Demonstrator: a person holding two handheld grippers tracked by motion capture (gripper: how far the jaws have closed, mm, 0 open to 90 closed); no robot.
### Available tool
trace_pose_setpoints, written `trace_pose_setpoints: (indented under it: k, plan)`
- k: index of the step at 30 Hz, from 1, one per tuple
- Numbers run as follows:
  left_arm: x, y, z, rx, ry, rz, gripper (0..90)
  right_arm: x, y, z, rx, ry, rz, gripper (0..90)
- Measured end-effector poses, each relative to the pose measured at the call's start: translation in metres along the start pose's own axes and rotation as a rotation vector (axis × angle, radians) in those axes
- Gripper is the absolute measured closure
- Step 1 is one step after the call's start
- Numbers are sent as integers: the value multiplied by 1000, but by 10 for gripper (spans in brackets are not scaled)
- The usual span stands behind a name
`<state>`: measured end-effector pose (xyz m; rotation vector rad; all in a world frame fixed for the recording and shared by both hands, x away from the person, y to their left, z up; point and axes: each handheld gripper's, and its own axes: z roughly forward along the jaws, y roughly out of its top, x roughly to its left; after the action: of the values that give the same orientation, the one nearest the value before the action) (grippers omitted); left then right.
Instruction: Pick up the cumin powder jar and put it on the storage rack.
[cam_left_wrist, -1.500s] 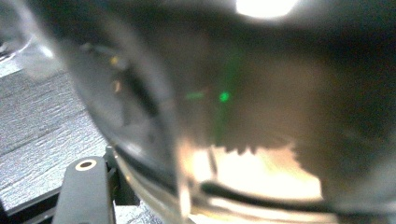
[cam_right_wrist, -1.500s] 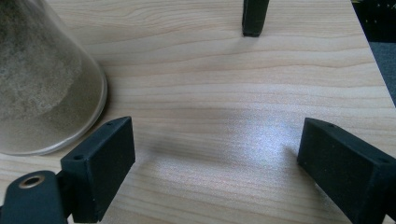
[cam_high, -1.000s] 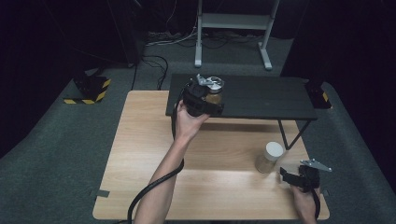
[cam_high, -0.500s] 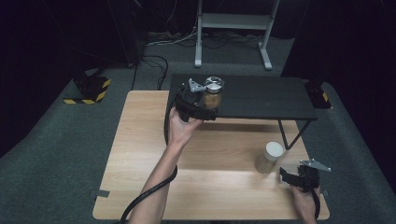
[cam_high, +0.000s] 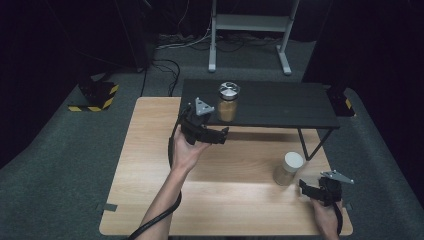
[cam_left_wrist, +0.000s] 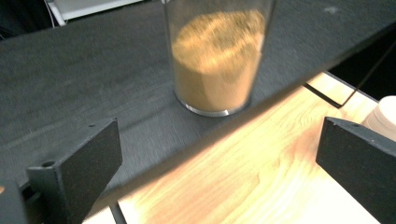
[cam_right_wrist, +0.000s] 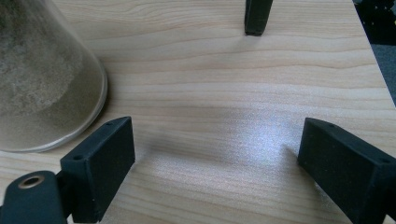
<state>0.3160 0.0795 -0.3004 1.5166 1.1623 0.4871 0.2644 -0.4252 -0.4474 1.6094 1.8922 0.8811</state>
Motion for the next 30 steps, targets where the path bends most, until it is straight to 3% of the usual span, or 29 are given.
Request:
trace_pose_setpoints:
  k: [5, 15, 18, 30]
  plan:
    - [0, -14, -11, 1, -18, -1, 3, 0, 0, 0, 1, -2, -2, 104]
    - [-4, -45, -28, 20, -10, 5, 3, 1, 0, 0, 2, -5, -9, 104]
    - [-3, -58, -30, 31, -6, -11, 3, 1, 0, 0, 2, -5, -9, 104]
    - [-2, -103, -29, 69, 59, -58, 3, 3, 1, 1, 4, -11, -14, 104]
